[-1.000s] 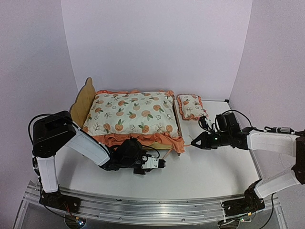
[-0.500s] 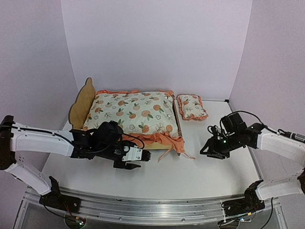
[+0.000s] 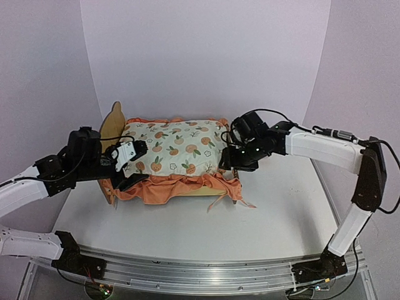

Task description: Set up the pet bed

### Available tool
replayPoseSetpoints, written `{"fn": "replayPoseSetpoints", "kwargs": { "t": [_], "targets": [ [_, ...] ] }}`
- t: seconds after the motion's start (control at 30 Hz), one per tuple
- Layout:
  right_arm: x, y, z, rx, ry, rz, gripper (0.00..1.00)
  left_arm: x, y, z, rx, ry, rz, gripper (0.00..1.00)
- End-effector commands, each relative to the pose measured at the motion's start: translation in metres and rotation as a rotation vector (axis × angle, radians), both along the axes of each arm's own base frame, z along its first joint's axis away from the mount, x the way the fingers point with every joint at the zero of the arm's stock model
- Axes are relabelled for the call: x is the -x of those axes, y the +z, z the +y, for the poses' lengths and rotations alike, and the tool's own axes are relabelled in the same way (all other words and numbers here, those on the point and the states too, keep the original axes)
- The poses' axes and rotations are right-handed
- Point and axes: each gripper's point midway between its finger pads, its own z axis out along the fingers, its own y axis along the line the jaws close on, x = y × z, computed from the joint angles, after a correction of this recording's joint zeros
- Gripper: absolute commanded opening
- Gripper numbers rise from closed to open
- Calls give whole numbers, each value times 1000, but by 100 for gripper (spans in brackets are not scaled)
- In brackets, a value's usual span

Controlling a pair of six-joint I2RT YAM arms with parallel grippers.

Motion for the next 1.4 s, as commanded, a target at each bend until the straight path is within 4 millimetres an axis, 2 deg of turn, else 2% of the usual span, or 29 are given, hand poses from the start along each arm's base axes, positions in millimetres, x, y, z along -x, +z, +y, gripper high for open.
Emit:
{"fn": "replayPoseSetpoints", "kwargs": {
  "t": [0.0, 0.07, 0.17, 0.27, 0.43, 0.53, 0.63, 0.77, 0.87, 0.93, 1.03, 1.13, 1.2, 1.3, 1.37],
  "targets": [
    [-1, 0, 3, 144, -2, -37, 65, -1, -7, 29, 49, 75, 36, 76],
    [-4, -3, -5, 197, -27, -49, 65, -2, -17, 40, 38, 95, 34, 76],
    [-10, -3, -19, 274, -63, -78, 63, -3, -44, 56, -22, 120, 35, 73],
    [-11, -9, -29, 349, -61, -79, 62, -4, -61, 64, -108, 111, -8, 72],
    [-3, -40, -21, 367, -4, 9, 62, -12, -84, 71, -265, 73, -79, 73],
    [-6, -55, -24, 386, 0, 43, 61, -21, -94, 76, -341, 84, -109, 72],
    [-10, -64, -33, 394, -36, 68, 61, -29, -105, 80, -413, 100, -73, 65],
    [-11, -70, -57, 411, -108, 88, 59, -38, -126, 88, -519, 123, -44, 53],
    [-10, -74, -76, 422, -145, 112, 57, -47, -115, 84, -499, 152, -53, 36],
    [-9, -77, -83, 427, -152, 123, 56, -50, -107, 80, -476, 152, -52, 30],
    [-10, -76, -86, 425, -140, 127, 56, -52, -110, 78, -480, 148, -38, 23],
    [-10, -73, -91, 428, -129, 122, 56, -55, -114, 78, -490, 155, -29, 11],
    [-10, -72, -98, 428, -135, 123, 56, -58, -107, 73, -468, 162, -25, 2],
    [-7, -67, -113, 430, -152, 121, 56, -60, -89, 60, -400, 149, 18, 0],
    [-4, -64, -126, 433, -162, 118, 56, -48, -77, 44, -337, 71, 91, 4]
  ]
}}
